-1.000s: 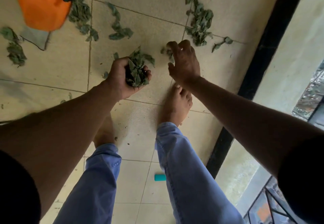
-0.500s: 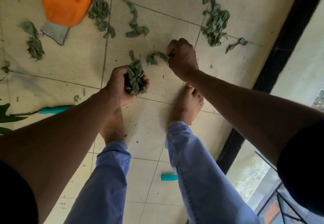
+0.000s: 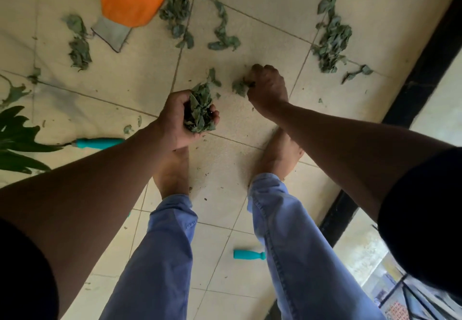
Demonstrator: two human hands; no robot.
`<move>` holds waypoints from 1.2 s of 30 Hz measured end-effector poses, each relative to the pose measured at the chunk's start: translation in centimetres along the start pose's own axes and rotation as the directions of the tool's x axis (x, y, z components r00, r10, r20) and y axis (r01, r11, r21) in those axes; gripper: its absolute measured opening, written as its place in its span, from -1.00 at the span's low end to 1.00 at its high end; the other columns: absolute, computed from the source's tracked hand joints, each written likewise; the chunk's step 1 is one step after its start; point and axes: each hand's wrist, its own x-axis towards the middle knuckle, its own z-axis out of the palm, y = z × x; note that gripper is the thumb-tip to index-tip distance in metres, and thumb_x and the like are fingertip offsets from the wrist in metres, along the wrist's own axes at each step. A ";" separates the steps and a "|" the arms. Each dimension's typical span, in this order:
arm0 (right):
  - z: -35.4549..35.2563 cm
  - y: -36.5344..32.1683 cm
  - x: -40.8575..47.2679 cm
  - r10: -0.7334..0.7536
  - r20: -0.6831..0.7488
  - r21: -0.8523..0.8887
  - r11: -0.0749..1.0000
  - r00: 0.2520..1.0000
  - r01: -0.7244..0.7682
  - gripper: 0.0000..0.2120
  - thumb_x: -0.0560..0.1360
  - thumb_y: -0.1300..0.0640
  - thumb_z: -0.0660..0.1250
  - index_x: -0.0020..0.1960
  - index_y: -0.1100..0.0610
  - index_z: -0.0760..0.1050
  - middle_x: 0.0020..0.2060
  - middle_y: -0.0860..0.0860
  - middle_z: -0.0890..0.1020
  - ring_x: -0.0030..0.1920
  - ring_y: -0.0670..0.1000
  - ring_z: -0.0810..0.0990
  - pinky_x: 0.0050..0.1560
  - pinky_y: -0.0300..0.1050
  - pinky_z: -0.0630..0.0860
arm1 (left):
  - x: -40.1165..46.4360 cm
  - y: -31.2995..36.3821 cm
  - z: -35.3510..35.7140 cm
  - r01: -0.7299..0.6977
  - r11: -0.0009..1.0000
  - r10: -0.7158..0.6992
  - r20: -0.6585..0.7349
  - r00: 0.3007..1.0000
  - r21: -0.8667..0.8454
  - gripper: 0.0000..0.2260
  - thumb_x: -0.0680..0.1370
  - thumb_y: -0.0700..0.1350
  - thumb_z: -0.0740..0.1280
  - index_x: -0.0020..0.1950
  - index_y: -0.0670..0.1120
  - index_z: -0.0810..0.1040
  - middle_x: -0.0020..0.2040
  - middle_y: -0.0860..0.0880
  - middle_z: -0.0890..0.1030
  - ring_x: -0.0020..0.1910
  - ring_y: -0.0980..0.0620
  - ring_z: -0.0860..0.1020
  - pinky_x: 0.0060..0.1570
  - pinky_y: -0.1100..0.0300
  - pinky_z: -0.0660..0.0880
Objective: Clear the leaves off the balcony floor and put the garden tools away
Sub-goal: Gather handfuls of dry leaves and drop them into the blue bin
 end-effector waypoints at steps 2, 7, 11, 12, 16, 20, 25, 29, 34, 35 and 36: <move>-0.7 -0.1 -0.9 0.076 -0.009 0.066 0.995 0.997 -0.075 -0.78 0.48 0.31 0.32 0.08 0.11 0.57 0.01 0.08 0.61 -0.01 0.14 0.62 -0.09 -0.02 0.63 | -0.5 -0.3 -0.6 -0.010 1.000 0.010 0.009 1.000 -0.004 -0.68 0.61 -0.15 0.15 -0.24 -0.18 0.61 -0.23 -0.17 0.57 -0.24 -0.08 0.58 -0.04 0.05 0.59; -4.2 -3.4 -6.5 0.086 -0.026 0.287 0.955 0.996 -0.075 -0.86 0.43 0.23 0.38 -0.12 -0.01 0.60 -0.21 -0.09 0.66 -0.15 -0.04 0.64 -0.14 -0.13 0.62 | -3.3 -1.1 -0.8 -0.012 1.000 0.012 0.006 1.000 -0.005 -0.77 0.60 -0.15 0.15 -0.15 -0.16 0.54 -0.24 -0.16 0.57 -0.25 -0.09 0.58 0.03 0.05 0.55; -6.3 -7.9 -12.4 -0.133 -0.032 0.357 0.924 0.991 0.136 -0.88 0.41 0.22 0.41 -0.14 0.01 0.61 -0.27 -0.13 0.65 -0.25 -0.12 0.62 -0.19 -0.08 0.61 | -5.4 -1.3 -0.5 -0.062 0.998 0.062 0.005 0.998 -0.013 -0.67 0.58 -0.16 0.13 -0.25 -0.15 0.61 -0.25 -0.14 0.59 -0.26 -0.06 0.57 -0.09 0.08 0.53; -6.4 -9.1 -13.6 -0.181 -0.038 0.361 0.914 0.983 0.182 -0.88 0.41 0.21 0.43 -0.14 0.01 0.61 -0.27 -0.13 0.64 -0.27 -0.13 0.60 -0.21 -0.11 0.59 | -5.9 -1.2 -0.4 -0.074 0.997 0.074 -0.002 0.997 0.008 -0.68 0.56 -0.16 0.14 -0.30 -0.12 0.60 -0.28 -0.12 0.58 -0.29 -0.05 0.56 -0.17 0.13 0.50; -4.9 -13.0 -16.4 -0.281 -0.091 0.228 0.928 0.955 0.295 -0.89 0.43 0.18 0.43 -0.06 0.05 0.61 -0.16 -0.05 0.59 -0.13 -0.04 0.54 -0.18 -0.21 0.50 | -7.1 -0.7 -0.6 -0.109 0.994 0.109 0.047 0.993 -0.015 -0.58 0.56 -0.17 0.15 -0.51 -0.07 0.48 -0.52 -0.04 0.45 -0.54 0.02 0.47 -0.48 0.34 0.41; -3.3 -15.8 -15.6 -0.227 -0.159 0.046 0.970 0.961 0.237 -0.94 0.47 0.18 0.37 -0.13 0.08 0.62 -0.18 -0.03 0.60 -0.12 0.03 0.55 -0.32 -0.11 0.51 | -7.7 -0.3 -1.3 -0.081 0.989 0.087 0.043 0.995 -0.125 -0.69 0.61 -0.08 0.18 -0.30 -0.09 0.52 -0.37 -0.03 0.52 -0.39 0.01 0.53 -0.32 0.29 0.48; -2.3 -17.5 -15.0 -0.259 -0.218 -0.073 0.966 0.941 0.249 -0.89 0.49 0.18 0.33 -0.19 0.05 0.57 -0.29 -0.02 0.62 -0.25 0.12 0.58 -0.41 -0.11 0.46 | -7.9 -0.1 -2.4 -0.140 0.969 0.146 0.018 0.989 -0.206 -0.85 0.43 -0.11 0.26 -0.35 -0.08 0.45 -0.37 -0.04 0.42 -0.32 0.00 0.39 -0.22 0.17 0.32; -2.5 -17.7 -15.9 -0.358 -0.216 -0.060 0.933 0.908 0.354 -0.91 0.54 0.19 0.32 -0.07 0.05 0.59 -0.29 -0.05 0.63 -0.26 0.05 0.57 -0.41 -0.13 0.45 | -7.6 0.1 -3.6 -0.133 0.958 0.144 0.023 0.989 -0.255 -0.84 0.49 -0.10 0.26 -0.30 -0.05 0.39 -0.40 0.01 0.38 -0.36 0.05 0.35 -0.28 0.22 0.29; -2.8 -16.2 -15.2 -0.445 -0.279 0.021 0.883 0.851 0.469 -0.83 0.56 0.17 0.23 0.02 0.07 0.61 -0.10 -0.05 0.61 -0.14 -0.02 0.55 -0.34 -0.14 0.50 | -7.1 1.0 -4.6 -0.188 0.938 0.217 0.074 0.973 -0.290 -0.93 0.42 -0.12 0.27 -0.26 -0.04 0.41 -0.39 0.00 0.46 -0.39 0.03 0.48 -0.39 0.28 0.47; -2.5 -15.4 -14.2 -0.422 -0.299 0.039 0.891 0.856 0.453 -0.81 0.56 0.17 0.21 0.02 0.07 0.60 -0.08 -0.06 0.61 -0.13 -0.04 0.55 -0.32 -0.16 0.50 | -6.8 1.3 -4.9 -0.190 0.929 0.223 0.070 0.972 -0.317 -0.95 0.39 -0.10 0.27 -0.25 -0.06 0.46 -0.34 -0.03 0.50 -0.33 -0.01 0.51 -0.34 0.25 0.52; -2.0 -14.6 -12.9 -0.390 -0.309 0.051 0.904 0.868 0.424 -0.80 0.54 0.18 0.20 0.03 0.07 0.58 -0.06 -0.06 0.61 -0.12 -0.05 0.54 -0.30 -0.17 0.51 | -6.3 1.5 -5.3 -0.187 0.924 0.217 0.057 0.974 -0.334 -0.91 0.39 -0.08 0.26 -0.25 -0.08 0.51 -0.29 -0.07 0.52 -0.27 -0.05 0.52 -0.26 0.21 0.56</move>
